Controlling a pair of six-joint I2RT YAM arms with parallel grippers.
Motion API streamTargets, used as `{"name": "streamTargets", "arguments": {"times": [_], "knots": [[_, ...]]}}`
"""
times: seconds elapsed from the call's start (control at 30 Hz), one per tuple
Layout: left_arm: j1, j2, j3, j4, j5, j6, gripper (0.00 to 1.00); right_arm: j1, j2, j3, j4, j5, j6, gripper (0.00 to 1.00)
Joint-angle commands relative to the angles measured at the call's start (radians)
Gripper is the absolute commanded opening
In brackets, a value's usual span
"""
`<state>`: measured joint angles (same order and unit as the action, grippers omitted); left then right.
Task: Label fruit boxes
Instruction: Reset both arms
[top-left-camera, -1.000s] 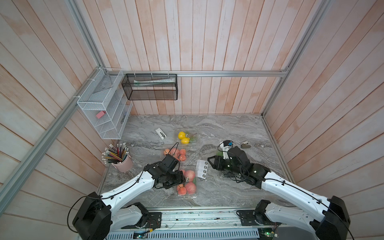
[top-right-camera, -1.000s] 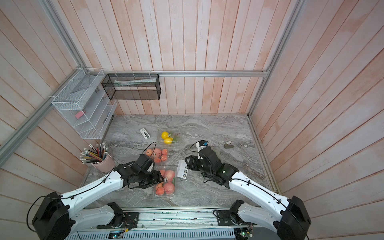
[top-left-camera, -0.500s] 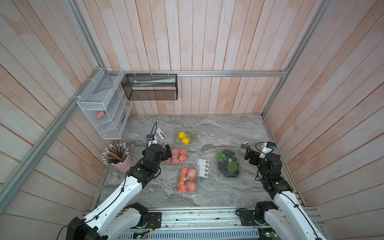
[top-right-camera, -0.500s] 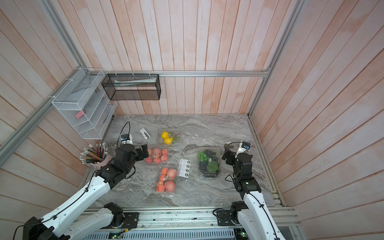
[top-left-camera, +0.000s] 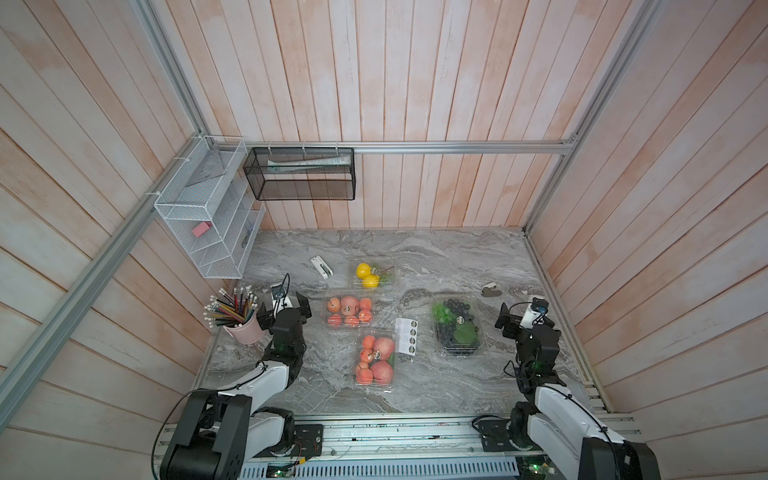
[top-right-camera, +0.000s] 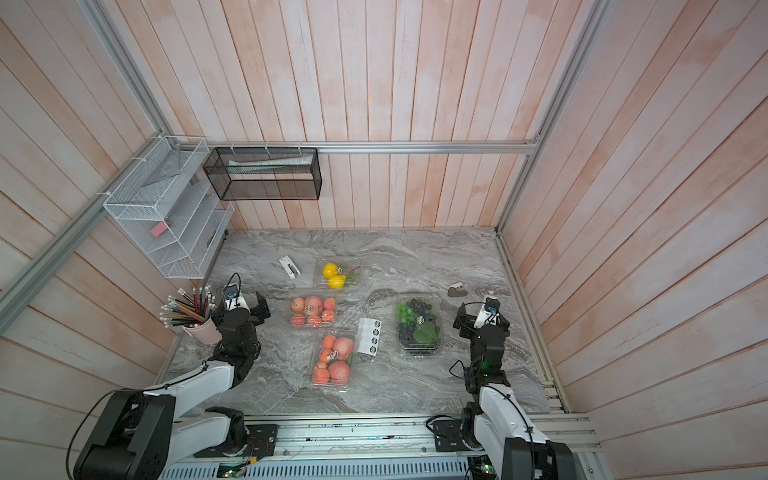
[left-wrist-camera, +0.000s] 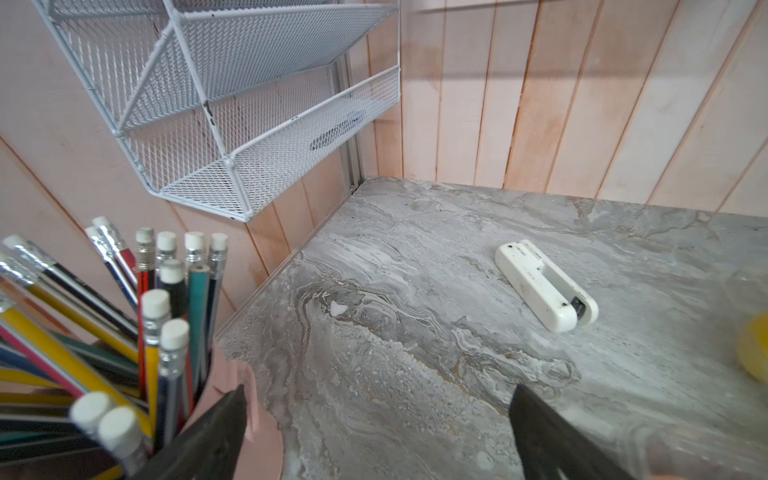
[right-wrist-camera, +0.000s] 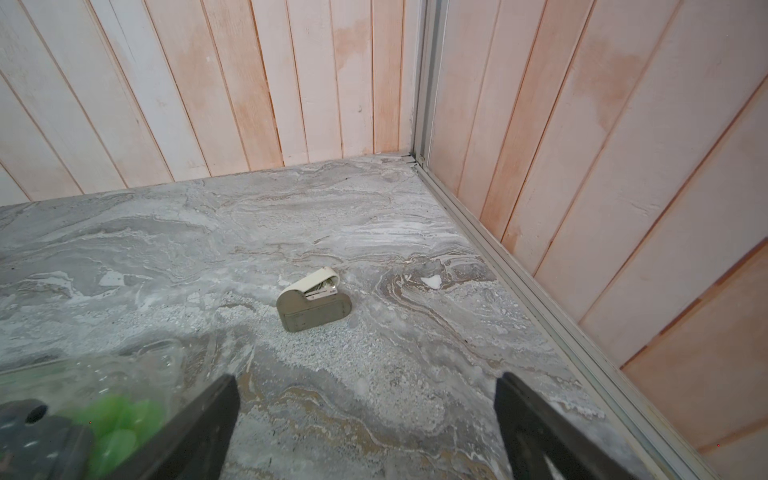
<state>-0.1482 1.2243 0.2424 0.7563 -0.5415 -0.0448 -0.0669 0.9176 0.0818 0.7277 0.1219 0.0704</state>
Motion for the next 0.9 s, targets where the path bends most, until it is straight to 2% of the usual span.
{"name": "streamTargets", "arguments": {"times": [0.0,0.27,0.43,0.47,0.57,0.67,0.77,0.83,0.87], "knots": [[0.037,0.078,-0.07,0.36,0.15,0.008,1.0,-0.008,0.056,-0.038,0.241,-0.038,-0.017,0.98],[0.042,0.414,-0.118,0.825,0.263,0.114,1.0,-0.008,0.339,-0.041,0.596,-0.124,-0.005,0.98],[0.074,0.366,-0.035,0.595,0.276,0.065,1.0,-0.008,0.539,0.006,0.759,-0.148,-0.009,0.98],[0.082,0.351,-0.002,0.499,0.3,0.051,1.0,-0.008,0.582,0.014,0.78,-0.161,-0.016,0.98],[0.146,0.343,0.014,0.457,0.359,-0.007,1.0,-0.008,0.678,0.01,0.903,-0.174,-0.013,0.98],[0.148,0.343,0.009,0.465,0.362,-0.007,1.0,-0.008,0.614,0.056,0.71,-0.189,-0.031,0.98],[0.147,0.342,0.009,0.466,0.361,-0.006,1.0,-0.008,0.654,0.1,0.698,-0.248,-0.043,0.98],[0.148,0.343,0.008,0.469,0.36,-0.003,1.0,-0.008,0.632,0.132,0.591,-0.237,-0.052,0.98],[0.146,0.342,0.008,0.467,0.36,-0.004,1.0,-0.008,0.639,0.133,0.601,-0.23,-0.043,0.98]]}}
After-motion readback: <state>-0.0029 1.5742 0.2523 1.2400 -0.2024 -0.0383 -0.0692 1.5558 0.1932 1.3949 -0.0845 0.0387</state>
